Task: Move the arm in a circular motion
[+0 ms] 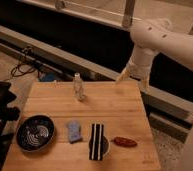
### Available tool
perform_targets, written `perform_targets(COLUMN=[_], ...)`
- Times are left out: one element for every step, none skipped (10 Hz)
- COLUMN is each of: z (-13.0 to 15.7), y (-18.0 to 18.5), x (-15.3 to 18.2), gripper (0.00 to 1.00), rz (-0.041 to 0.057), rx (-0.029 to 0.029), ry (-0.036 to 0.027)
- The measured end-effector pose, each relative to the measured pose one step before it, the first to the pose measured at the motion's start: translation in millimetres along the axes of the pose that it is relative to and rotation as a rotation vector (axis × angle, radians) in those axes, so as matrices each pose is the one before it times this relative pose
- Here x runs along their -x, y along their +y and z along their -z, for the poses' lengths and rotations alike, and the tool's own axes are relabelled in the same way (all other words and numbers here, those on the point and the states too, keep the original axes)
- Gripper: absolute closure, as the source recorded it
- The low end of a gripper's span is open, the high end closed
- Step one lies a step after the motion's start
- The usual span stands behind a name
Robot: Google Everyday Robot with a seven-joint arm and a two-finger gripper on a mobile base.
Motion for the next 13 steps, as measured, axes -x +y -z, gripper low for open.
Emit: perform_targets(z=[0.15,-1.45,-0.77,-0.77,-0.51,0.35,0.50,0.63,-0.29,0.06,-0.01,-0.13,0.31], y=[4.45,5.11,8.59,4.25,3.10,1.11,2.20,6.98,3.25,3.99,1.98,0.82,5.24], x=[-8.65,-16.13,-20.04,-13.79,-12.17,-5.86,0.04,1.72,6.57,4.79,-0.11,0.03,2.03], gripper=[0.20,0.20,0.20,0.20,0.20,0.20,0.20,0.20,0.20,0.20,0.20,0.20,0.20], rz=[0.00844,0.01124,0.01103,0.01346,0.01341,0.00847,0.00653,0.01075,0.01061,0.00929,0.00483,0.00418,0.01279], rx=[-0.00687,-0.01322,-0.00332,-0.00616,-0.00647,-0.00497,-0.00522,-0.00163,-0.00600,-0.00337,-0.00210,-0.00427,-0.00290], ry=[0.00198,0.00528,-0.00321,-0.00082,-0.00074,-0.00054,-0.00422,0.00390,-0.00139,-0.00105,0.00050,-0.00012,-0.00167])
